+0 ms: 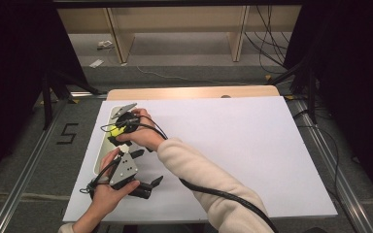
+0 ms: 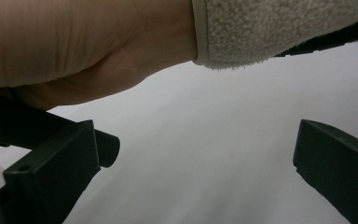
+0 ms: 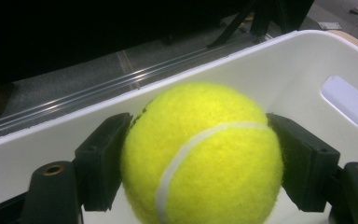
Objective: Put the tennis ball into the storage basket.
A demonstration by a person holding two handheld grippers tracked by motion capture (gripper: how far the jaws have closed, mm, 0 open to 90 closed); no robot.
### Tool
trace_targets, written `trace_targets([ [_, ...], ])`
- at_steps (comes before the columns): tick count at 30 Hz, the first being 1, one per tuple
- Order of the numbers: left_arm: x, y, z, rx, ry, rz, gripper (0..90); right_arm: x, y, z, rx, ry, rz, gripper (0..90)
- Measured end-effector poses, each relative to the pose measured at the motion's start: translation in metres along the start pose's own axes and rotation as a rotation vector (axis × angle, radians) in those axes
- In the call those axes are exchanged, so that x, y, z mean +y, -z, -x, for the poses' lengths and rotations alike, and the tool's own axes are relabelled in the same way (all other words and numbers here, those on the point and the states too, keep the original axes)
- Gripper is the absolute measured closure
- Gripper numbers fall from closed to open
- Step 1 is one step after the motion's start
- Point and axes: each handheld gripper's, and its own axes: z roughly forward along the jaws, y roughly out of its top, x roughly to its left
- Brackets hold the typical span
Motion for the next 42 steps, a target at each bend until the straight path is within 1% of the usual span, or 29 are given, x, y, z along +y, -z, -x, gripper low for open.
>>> trace_targets([
  [11,0.000,0.000,0.000,-0.003,-0.001,-0.001,0.0,0.001,-0.001,-0.001,0.002,0.007,0.004,25.8],
  [13,0.000,0.000,0.000,-0.005,0.004,-0.002,0.0,0.001,-0.001,-0.001,-0.001,0.016,0.007,23.3],
  [15,0.000,0.000,0.000,-0.004,0.005,-0.002,0.0,0.002,0.000,-0.002,-0.002,0.030,0.024,17.6],
  [16,0.000,0.000,0.000,-0.003,0.000,-0.001,0.0,0.003,0.001,-0.002,0.001,0.027,0.023,15.8],
  [21,0.000,0.000,0.001,-0.006,0.003,-0.002,0.0,0.006,0.006,0.000,0.003,0.031,0.034,15.7],
  [33,0.000,0.000,0.001,-0.006,0.003,-0.001,0.0,0.011,0.012,-0.003,0.003,0.041,0.050,15.7],
  [42,0.000,-0.001,0.001,-0.005,0.004,-0.004,0.0,0.010,0.022,-0.001,-0.001,0.045,0.063,15.6],
])
